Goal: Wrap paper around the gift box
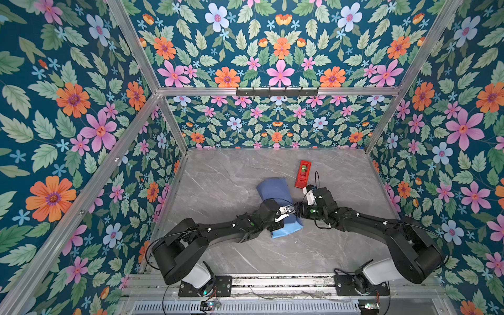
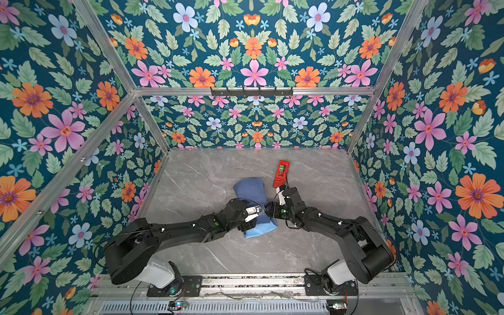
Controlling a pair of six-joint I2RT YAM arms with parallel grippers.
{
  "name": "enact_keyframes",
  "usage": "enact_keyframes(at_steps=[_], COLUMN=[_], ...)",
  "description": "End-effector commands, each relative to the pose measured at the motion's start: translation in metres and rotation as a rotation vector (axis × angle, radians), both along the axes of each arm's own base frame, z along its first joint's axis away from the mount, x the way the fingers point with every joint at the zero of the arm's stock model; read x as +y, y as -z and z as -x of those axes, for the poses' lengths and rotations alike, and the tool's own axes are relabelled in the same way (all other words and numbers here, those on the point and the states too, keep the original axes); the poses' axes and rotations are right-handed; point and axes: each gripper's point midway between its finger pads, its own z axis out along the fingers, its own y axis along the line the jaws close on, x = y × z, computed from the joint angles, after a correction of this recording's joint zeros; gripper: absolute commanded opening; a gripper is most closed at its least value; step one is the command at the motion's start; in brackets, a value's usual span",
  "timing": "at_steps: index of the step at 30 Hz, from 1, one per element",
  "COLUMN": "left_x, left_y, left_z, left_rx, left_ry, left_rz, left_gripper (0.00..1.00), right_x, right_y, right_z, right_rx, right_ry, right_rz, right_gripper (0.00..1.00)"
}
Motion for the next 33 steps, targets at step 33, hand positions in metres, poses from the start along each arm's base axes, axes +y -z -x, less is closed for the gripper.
enact_keyframes(at_steps=[33], left_x=[0.006], left_y=[0.038], left_z=[-0.008], left_rx=[0.004], left_ry=[0.007], left_rz=[-0.125], left_gripper=[0.75], right_x=[-0.061], right_y=[0.001], right_z=[0.017], right_rx=[0.035], right_ry=[0.092], right_rz=[0.118], right_gripper=[0.62])
